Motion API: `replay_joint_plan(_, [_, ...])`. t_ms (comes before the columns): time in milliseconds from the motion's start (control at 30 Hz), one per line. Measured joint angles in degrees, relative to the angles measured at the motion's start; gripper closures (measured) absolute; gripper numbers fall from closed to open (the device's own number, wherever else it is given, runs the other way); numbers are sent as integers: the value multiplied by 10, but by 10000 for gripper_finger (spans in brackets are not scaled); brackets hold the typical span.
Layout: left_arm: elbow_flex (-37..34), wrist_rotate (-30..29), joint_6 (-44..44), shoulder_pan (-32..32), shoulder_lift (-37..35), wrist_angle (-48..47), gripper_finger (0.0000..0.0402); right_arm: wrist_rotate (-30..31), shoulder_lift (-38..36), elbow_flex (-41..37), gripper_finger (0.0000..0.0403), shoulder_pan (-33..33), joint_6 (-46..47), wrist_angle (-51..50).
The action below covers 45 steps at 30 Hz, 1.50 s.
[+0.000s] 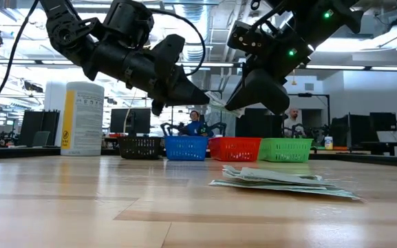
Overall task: Pick & Place First Aid Supplies
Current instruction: Put the green pad into the blue bin
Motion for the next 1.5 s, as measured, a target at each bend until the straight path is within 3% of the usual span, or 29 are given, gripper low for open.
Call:
replay_joint_plan(300, [0, -3, 0, 0, 0, -3, 395, -33, 0, 0, 333, 1, 0, 1])
replay_joint_plan(500, [0, -6, 0, 0, 0, -3, 395, -33, 0, 0, 262, 2, 2, 6])
replay_joint_plan(633, [0, -6, 0, 0, 0, -3, 395, -88, 0, 0, 206, 0, 22, 7])
replay_joint_plan(767, [0, -5, 0, 0, 0, -3, 395, -86, 0, 0, 173, -4, 82, 11])
replay_joint_plan(933, [0, -25, 18, 0, 0, -8, 395, -88, 0, 0, 163, -15, 77, 9])
replay_joint_plan(1200, [-10, -175, 59, 13, 0, -39, 396, -90, 0, 0, 163, -15, 77, 7])
replay_joint_plan(1500, [-12, -180, 75, 45, -4, -29, 395, -90, 0, 0, 163, -15, 75, 6])
